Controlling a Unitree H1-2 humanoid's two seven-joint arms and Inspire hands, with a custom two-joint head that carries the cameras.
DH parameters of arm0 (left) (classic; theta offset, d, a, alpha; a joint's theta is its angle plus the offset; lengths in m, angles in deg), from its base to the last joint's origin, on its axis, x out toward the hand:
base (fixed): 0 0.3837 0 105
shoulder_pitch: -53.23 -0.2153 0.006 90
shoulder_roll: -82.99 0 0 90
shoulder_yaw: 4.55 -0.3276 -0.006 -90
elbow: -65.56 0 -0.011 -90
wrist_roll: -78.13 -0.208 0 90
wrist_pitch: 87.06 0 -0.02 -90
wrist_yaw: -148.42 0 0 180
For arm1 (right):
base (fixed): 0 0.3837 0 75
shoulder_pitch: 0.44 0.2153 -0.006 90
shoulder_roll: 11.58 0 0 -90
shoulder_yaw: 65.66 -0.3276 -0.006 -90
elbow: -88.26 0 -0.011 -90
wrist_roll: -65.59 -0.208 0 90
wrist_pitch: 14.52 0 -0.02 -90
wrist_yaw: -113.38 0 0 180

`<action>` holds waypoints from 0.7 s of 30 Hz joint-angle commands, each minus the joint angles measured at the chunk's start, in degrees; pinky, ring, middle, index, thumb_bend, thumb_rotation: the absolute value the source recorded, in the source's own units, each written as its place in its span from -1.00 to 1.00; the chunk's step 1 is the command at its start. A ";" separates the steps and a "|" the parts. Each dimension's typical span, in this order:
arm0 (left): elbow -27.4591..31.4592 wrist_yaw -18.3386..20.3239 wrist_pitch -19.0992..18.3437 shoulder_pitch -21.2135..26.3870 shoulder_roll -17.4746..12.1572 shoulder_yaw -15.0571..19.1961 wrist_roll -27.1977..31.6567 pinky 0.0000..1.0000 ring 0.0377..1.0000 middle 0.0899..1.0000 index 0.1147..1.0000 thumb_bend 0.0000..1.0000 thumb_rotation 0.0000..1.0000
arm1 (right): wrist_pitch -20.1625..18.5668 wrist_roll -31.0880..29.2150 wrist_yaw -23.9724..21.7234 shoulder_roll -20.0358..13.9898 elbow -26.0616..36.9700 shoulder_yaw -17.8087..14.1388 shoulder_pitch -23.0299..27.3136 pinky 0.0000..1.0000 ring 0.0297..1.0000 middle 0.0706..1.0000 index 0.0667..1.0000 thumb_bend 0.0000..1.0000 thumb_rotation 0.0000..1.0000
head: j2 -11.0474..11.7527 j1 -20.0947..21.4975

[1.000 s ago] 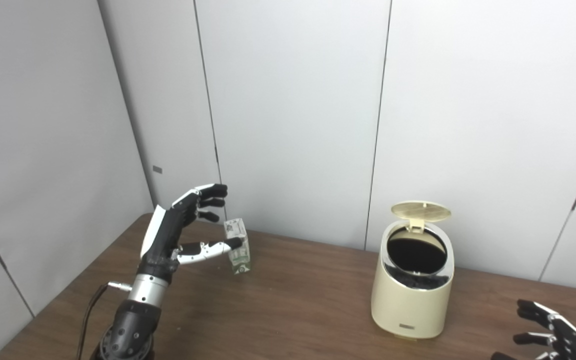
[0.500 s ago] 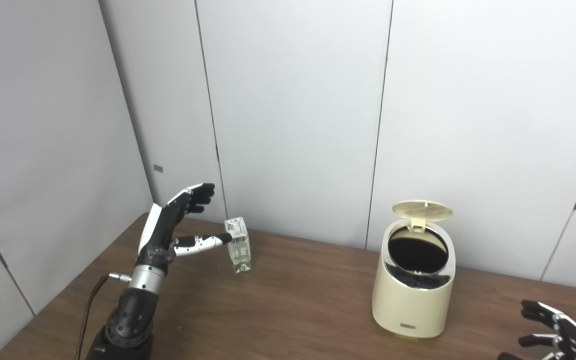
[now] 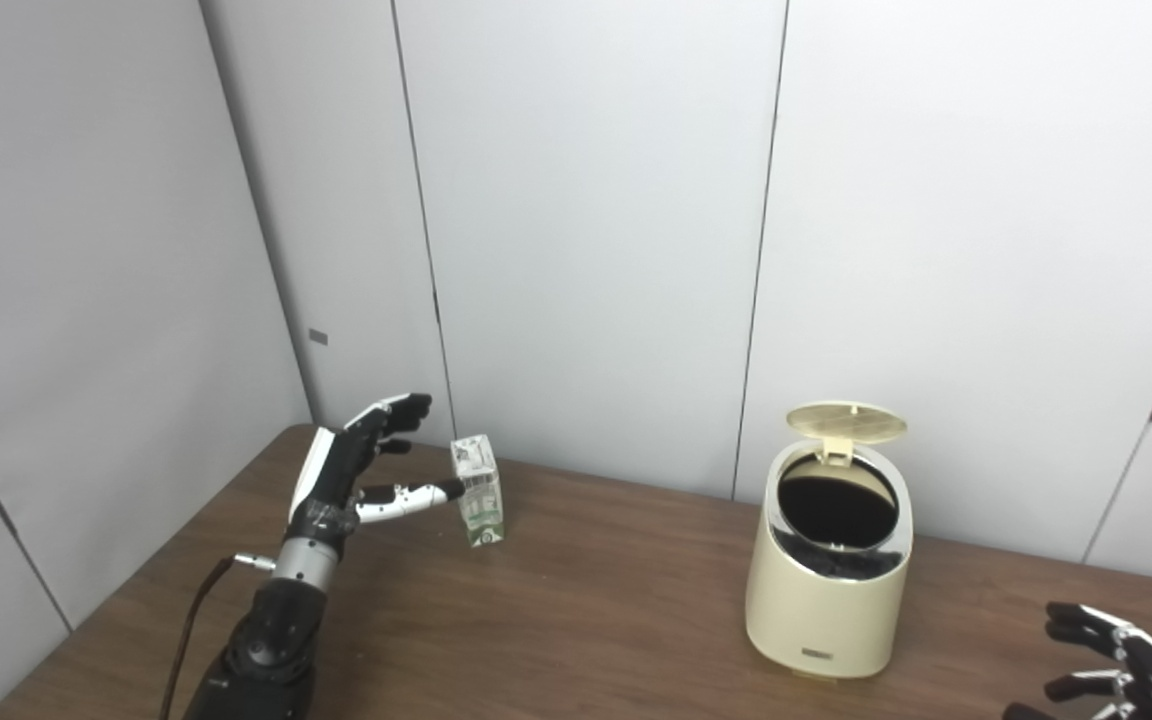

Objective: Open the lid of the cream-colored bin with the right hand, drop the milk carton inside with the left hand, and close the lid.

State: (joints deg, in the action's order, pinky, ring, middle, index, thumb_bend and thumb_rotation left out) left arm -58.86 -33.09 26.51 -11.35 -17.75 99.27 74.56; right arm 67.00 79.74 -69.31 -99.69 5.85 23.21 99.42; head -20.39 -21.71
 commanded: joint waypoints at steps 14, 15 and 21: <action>-10.73 -3.48 3.31 5.45 0.45 -1.68 1.38 0.32 0.46 0.52 0.57 0.79 -0.71 | 2.51 -1.67 -1.23 -3.60 2.02 -1.24 0.34 -0.44 0.03 0.46 0.41 1.00 -0.02 | 0.31 0.68; -11.46 -3.71 3.33 5.71 0.54 -1.90 1.50 0.30 0.43 0.49 0.56 0.78 -0.73 | 2.55 -1.87 -1.34 -3.66 2.07 -1.35 0.32 -0.42 0.03 0.44 0.40 1.00 0.00 | 0.31 0.68; -14.21 -2.83 3.31 6.90 1.63 -1.82 3.66 0.39 0.48 0.51 0.56 0.73 -0.72 | 2.98 -2.13 -1.63 -4.14 2.38 -1.53 0.08 -0.40 0.04 0.43 0.40 1.00 0.05 | 0.28 0.97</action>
State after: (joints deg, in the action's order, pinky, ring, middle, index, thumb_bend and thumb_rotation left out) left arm -73.78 -35.60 27.40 -7.33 -15.61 97.28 77.20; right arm 67.24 78.04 -71.34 -102.96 5.93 22.35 98.13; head -20.13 -20.65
